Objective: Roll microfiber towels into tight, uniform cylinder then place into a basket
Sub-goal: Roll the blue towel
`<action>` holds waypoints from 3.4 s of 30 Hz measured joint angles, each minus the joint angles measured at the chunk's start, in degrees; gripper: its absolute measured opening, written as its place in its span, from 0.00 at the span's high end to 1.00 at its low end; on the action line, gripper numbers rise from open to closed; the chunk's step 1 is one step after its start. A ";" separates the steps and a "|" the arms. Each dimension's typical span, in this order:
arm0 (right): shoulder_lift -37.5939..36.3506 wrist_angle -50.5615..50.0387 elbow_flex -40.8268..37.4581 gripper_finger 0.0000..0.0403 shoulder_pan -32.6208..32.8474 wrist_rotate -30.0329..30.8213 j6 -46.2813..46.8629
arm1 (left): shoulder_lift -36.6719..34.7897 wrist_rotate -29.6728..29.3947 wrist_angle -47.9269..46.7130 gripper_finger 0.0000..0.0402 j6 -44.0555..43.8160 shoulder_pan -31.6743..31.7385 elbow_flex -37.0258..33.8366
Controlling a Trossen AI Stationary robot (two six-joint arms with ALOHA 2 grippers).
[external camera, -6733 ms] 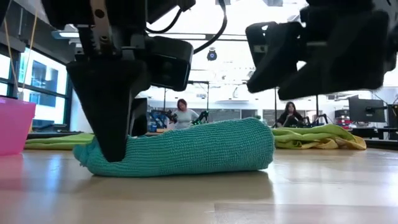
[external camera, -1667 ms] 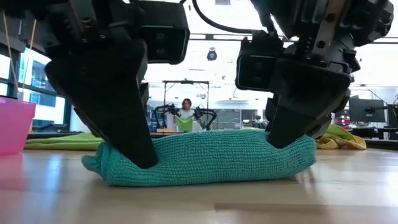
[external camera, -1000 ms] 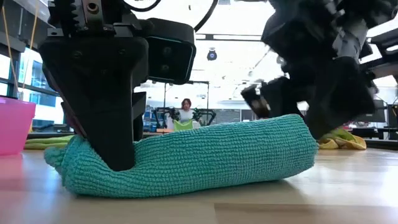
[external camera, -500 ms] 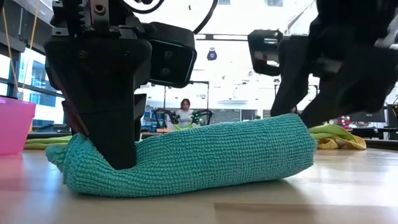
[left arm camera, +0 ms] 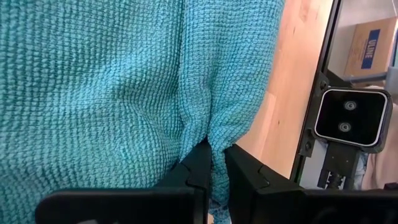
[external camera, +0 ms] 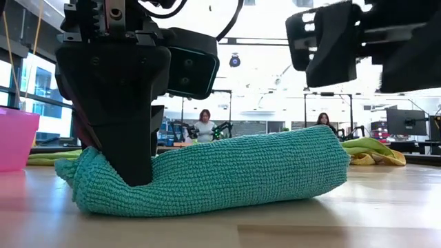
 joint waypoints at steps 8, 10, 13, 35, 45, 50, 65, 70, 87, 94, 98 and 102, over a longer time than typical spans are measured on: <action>6.07 5.95 0.03 0.54 1.18 4.42 -3.52 | -0.02 0.19 0.09 0.95 -0.05 0.02 0.01; 6.56 6.11 0.03 0.55 1.01 6.82 -3.54 | -0.02 0.19 0.11 0.95 -0.06 0.02 0.01; 6.57 5.89 0.03 0.57 0.64 8.24 -3.36 | -0.02 0.19 0.15 0.95 -0.14 0.02 0.01; 9.72 8.72 0.05 0.59 1.06 7.55 2.50 | -0.07 0.20 0.20 0.95 0.88 0.02 0.01; 12.14 9.20 0.05 0.59 -1.12 9.01 7.55 | -0.07 0.19 0.21 0.95 0.80 0.04 0.01; 12.98 9.56 0.14 0.59 -0.97 8.79 10.19 | -0.07 0.19 0.22 0.95 0.79 0.04 0.03; 13.02 7.84 0.21 0.97 -0.67 8.92 20.31 | -0.07 0.01 1.34 0.82 8.42 0.01 0.03; 13.03 7.82 0.16 0.97 -0.67 8.77 22.44 | -0.07 0.06 1.68 0.70 12.25 -0.02 0.06; 13.07 7.60 0.12 0.99 -0.80 -1.48 50.16 | -8.72 -4.69 -3.35 0.51 26.89 -0.90 0.04; 12.71 7.38 0.25 0.99 -2.68 -2.12 62.88 | -9.04 -15.38 -3.41 0.51 31.39 -6.04 0.04; 12.52 7.87 0.29 0.99 -3.80 -2.64 69.18 | -8.81 -26.61 -3.49 0.51 36.38 -10.01 0.03; 12.39 8.13 0.34 0.99 -4.24 -3.58 74.09 | -8.81 -38.05 -4.19 0.51 38.45 -12.96 0.03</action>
